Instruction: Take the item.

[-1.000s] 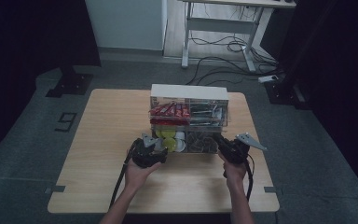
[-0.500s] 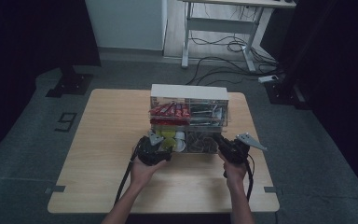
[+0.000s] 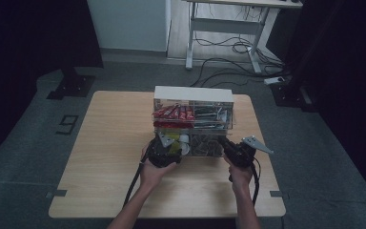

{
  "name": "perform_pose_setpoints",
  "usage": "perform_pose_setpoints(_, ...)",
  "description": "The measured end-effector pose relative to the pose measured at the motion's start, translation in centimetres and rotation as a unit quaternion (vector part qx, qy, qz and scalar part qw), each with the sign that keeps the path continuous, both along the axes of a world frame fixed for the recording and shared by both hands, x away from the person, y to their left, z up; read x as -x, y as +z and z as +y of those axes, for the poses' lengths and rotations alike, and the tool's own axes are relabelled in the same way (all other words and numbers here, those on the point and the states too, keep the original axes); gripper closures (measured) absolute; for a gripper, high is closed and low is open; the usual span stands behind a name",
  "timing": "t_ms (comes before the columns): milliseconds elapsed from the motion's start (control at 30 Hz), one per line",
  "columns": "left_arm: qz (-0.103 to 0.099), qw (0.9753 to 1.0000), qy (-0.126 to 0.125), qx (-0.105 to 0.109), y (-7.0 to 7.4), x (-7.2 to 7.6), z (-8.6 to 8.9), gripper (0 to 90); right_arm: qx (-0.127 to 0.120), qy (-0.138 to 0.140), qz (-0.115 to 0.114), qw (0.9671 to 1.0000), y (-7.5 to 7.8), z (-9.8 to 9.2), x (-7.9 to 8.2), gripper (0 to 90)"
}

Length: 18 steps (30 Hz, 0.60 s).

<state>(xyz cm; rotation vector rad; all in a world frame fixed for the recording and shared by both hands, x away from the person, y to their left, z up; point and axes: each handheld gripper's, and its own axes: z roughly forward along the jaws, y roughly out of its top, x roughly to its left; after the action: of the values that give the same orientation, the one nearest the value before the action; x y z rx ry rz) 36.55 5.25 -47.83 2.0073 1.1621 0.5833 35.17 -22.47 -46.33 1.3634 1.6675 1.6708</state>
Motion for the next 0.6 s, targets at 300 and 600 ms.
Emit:
perform_pose_setpoints(300,-0.011,0.9998,-0.001,-0.014,-0.27,0.14,-1.02,30.5,0.000,-0.001,0.000,1.0000,0.00,-0.02,0.02,86.5)
perform_pose_setpoints(600,-0.002,0.9999,-0.010,0.011,-0.57,0.06,-0.69,37.9,-0.001,-0.003,0.000,1.0000,-0.02,-0.20,0.01,86.5)
